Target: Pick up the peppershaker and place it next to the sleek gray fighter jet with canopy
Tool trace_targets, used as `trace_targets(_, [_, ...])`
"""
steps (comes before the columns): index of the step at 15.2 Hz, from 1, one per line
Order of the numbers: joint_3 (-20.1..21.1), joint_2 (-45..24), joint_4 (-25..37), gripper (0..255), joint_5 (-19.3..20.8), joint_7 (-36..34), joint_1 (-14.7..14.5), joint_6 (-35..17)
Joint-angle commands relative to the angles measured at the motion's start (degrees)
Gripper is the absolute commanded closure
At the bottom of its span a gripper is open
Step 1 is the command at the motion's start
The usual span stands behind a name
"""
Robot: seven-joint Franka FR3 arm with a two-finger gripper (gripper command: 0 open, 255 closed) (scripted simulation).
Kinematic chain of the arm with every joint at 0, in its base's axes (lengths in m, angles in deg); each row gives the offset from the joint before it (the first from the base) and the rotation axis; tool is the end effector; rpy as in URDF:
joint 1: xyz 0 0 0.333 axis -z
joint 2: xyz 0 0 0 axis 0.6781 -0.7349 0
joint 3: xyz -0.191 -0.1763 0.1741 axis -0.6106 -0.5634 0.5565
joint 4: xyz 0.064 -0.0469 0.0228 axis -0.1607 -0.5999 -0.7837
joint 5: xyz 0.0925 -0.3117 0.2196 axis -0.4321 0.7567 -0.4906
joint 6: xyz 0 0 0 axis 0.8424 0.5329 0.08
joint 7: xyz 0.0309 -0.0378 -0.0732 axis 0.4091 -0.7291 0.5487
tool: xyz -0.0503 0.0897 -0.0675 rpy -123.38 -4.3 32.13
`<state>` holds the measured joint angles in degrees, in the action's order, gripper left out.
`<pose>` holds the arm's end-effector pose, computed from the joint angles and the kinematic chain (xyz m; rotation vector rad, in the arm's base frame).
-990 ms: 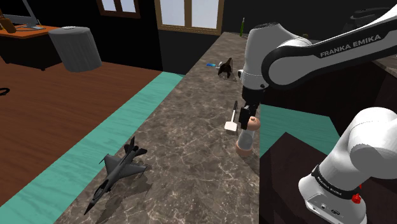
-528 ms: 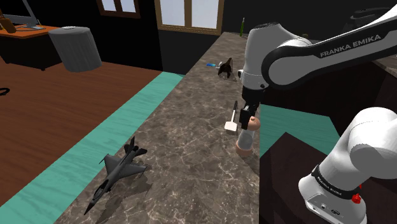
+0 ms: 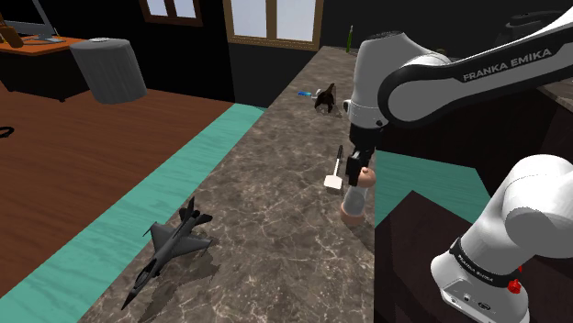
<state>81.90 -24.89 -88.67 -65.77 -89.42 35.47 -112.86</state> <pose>0.3370 0.1162 0.3792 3.1082 0.3668 -0.1386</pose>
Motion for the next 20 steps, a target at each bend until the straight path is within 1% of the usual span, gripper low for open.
trace_targets(1, [-0.1,0.5,0.8,255,0.1,0.0,0.0,1.4])
trace_targets(10, [-0.9,3.1,6.1,255,0.5,0.0,0.1,9.2])
trace_targets(20, [-1.6,4.3,13.0,255,1.0,-0.1,0.3,17.3])
